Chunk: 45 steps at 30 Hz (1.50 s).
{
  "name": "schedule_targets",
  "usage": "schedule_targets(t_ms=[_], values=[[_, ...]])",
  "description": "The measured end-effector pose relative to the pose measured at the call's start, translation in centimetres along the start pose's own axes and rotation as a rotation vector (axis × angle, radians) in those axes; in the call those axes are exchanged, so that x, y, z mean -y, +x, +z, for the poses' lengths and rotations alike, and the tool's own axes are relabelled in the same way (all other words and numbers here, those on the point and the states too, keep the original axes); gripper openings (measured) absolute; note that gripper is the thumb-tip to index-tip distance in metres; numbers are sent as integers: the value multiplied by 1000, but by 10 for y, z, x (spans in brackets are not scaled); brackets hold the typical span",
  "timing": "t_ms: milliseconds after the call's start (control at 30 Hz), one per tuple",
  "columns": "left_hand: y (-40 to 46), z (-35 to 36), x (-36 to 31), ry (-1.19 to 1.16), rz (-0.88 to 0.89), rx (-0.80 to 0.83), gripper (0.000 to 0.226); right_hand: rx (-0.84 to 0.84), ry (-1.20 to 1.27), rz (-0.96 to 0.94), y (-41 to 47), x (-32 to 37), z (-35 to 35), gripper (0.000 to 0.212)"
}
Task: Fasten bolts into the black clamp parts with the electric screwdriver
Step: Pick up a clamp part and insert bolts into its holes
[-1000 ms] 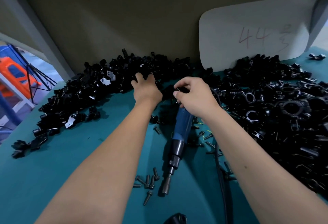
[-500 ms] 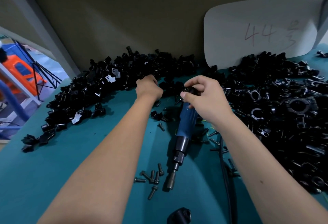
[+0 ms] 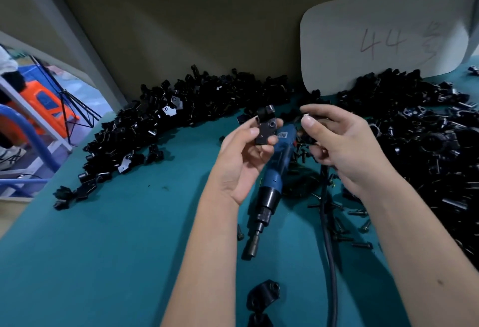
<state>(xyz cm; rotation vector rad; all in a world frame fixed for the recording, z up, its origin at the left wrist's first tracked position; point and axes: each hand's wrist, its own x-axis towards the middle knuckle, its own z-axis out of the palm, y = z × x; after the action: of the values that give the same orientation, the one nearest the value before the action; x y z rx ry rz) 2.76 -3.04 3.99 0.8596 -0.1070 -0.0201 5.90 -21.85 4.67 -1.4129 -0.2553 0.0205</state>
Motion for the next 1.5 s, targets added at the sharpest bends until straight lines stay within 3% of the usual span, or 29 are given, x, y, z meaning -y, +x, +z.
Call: schedule_targets(t_ms=[200, 367, 667, 800, 900, 1133, 1267, 1500], values=[[-13, -8, 9, -27, -54, 23, 41, 158, 176, 63, -4, -4, 1, 22], [-10, -14, 8, -5, -77, -9, 46, 285, 162, 20, -6, -7, -3, 46], [-6, -20, 14, 128, 50, -152, 36, 157, -94, -77, -5, -11, 0, 63], [-3, -18, 18, 271, 221, -229, 37, 126, 5, -38, -5, -12, 3, 46], [-2, -16, 17, 368, 302, -193, 34, 64, 82, 14, -5, -12, 7, 28], [1, -8, 24, 636, 341, -152, 26, -30, 81, 86, -8, -13, 23, 35], [3, -9, 24, 755, 326, -41, 35, -25, 16, 113, -8, -16, 27, 41], [0, -11, 22, 665, 234, 11, 33, -2, -111, 100, -8, -16, 20, 54]])
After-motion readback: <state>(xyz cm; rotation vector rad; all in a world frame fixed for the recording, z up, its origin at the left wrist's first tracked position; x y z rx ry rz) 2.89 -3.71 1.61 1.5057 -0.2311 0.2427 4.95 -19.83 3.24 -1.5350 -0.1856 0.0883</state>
